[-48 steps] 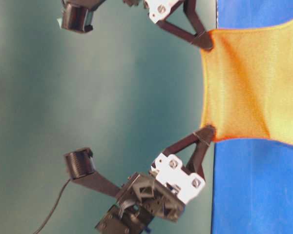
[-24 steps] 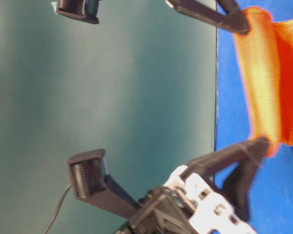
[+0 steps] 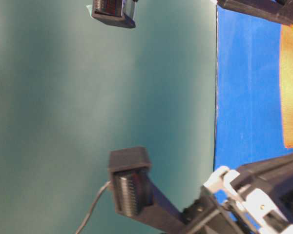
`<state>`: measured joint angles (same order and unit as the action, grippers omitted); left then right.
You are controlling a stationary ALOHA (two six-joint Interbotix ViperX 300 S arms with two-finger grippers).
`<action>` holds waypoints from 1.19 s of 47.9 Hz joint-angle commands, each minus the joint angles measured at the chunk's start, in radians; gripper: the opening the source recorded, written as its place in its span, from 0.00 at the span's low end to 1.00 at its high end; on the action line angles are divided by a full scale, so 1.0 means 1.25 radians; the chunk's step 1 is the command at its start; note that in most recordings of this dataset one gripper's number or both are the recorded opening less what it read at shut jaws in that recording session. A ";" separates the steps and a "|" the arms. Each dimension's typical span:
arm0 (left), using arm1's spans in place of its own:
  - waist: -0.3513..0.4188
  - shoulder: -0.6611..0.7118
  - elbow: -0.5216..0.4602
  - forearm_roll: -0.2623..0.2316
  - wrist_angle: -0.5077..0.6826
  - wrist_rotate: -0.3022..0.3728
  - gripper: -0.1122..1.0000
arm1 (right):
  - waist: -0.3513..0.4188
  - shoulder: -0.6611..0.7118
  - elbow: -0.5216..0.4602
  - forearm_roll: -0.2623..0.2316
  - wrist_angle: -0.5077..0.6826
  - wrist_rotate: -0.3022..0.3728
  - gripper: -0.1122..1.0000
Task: Fold the orange towel.
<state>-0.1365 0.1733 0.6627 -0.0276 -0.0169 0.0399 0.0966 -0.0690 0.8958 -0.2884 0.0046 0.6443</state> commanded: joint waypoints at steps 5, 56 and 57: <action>-0.016 -0.011 -0.009 -0.001 -0.001 -0.023 0.12 | 0.018 0.000 -0.009 0.001 -0.018 0.001 0.13; -0.005 -0.229 0.048 -0.001 0.097 -0.028 0.82 | 0.023 -0.189 -0.028 -0.013 0.185 -0.009 0.63; -0.004 -0.242 0.056 -0.001 0.097 -0.028 0.82 | 0.023 -0.205 -0.026 -0.016 0.195 -0.009 0.63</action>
<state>-0.1473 -0.0537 0.7240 -0.0276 0.0951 0.0031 0.1227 -0.2470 0.8667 -0.2945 0.2086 0.6351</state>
